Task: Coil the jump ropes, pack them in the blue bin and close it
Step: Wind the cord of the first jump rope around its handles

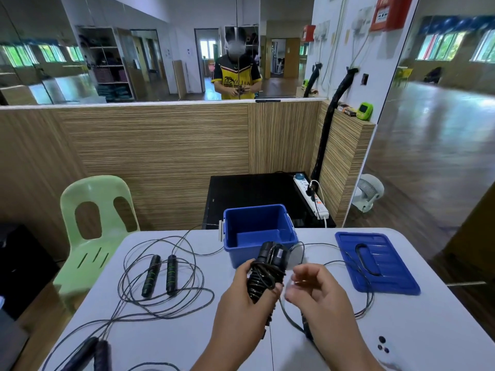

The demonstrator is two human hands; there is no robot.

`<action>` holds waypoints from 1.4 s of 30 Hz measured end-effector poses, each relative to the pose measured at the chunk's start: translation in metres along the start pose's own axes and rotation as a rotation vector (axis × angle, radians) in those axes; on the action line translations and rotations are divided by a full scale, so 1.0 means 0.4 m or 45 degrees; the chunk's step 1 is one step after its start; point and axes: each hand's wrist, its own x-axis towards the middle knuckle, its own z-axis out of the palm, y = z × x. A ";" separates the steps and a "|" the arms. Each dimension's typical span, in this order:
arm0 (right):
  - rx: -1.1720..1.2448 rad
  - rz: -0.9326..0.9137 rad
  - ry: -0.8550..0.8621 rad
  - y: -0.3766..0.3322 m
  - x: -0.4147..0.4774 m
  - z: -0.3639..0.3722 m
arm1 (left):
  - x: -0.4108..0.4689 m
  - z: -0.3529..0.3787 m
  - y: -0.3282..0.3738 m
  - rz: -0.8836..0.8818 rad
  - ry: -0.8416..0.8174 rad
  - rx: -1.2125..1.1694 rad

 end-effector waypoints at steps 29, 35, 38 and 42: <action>0.242 0.231 -0.378 0.040 0.097 -0.130 | -0.011 0.142 0.005 -0.013 0.140 -0.086; 0.261 0.247 -0.393 0.042 0.123 -0.117 | 0.015 0.126 -0.009 -0.022 0.199 -0.100; 0.279 0.261 -0.373 0.048 0.140 -0.103 | 0.049 0.102 -0.027 -0.083 0.234 -0.194; 0.285 0.274 -0.311 0.068 0.168 -0.075 | 0.098 0.058 -0.048 -0.132 0.262 -0.221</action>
